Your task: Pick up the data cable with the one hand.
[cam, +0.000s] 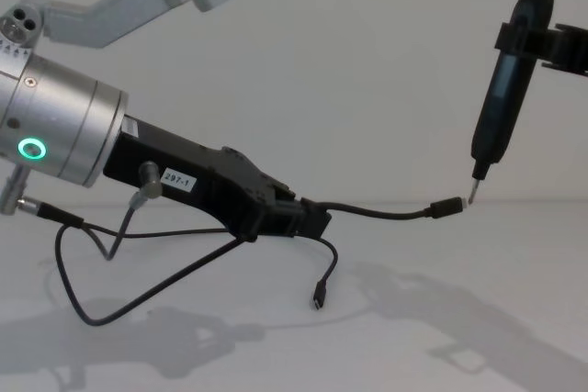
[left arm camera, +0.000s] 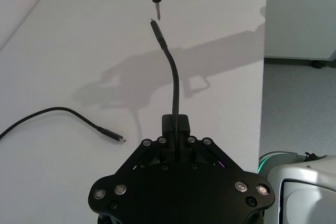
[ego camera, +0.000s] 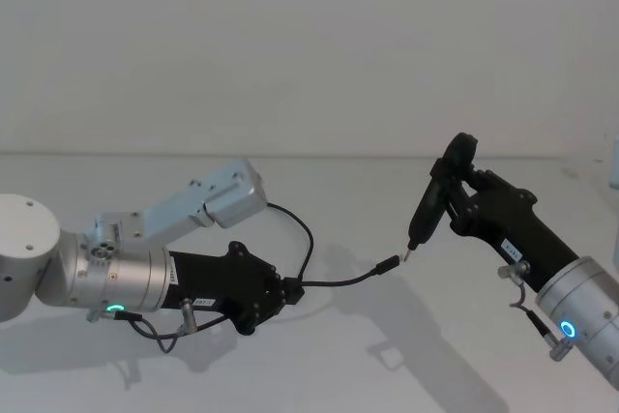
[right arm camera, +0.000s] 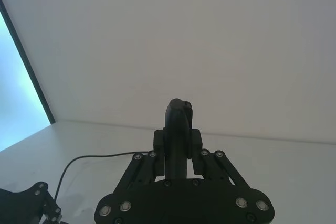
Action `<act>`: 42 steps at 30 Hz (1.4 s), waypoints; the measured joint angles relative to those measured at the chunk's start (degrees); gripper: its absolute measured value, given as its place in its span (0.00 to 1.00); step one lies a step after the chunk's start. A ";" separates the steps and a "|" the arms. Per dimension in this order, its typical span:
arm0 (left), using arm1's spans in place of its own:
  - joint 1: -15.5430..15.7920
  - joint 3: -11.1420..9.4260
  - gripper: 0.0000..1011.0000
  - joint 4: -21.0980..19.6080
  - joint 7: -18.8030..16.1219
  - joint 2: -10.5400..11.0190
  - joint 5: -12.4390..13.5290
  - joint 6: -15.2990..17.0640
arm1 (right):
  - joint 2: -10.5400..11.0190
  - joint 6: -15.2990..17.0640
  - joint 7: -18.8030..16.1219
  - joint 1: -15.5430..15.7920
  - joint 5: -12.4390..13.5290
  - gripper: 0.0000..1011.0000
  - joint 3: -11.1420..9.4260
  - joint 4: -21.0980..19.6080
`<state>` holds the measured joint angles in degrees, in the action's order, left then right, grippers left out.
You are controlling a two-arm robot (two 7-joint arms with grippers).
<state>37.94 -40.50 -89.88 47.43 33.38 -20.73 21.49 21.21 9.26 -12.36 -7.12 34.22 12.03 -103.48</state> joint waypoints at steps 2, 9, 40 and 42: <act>0.00 0.00 0.04 0.00 0.00 0.00 0.00 0.00 | 0.14 0.02 0.04 -0.05 0.03 0.28 0.12 0.00; 0.00 0.00 0.04 0.00 0.00 0.00 0.00 0.00 | 0.53 0.00 0.15 -0.37 0.07 0.28 0.56 0.22; 0.00 0.00 0.04 0.00 0.00 0.00 0.00 0.00 | 0.76 -0.89 -0.03 -1.58 -1.60 0.28 1.71 1.55; 0.00 0.00 0.04 0.00 0.00 0.00 0.01 0.00 | 0.72 -0.90 -0.14 -1.62 -1.62 0.28 1.71 1.59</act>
<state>37.94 -40.50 -89.88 47.43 33.38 -20.72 21.49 21.93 8.36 -12.51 -8.74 32.60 13.75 -101.89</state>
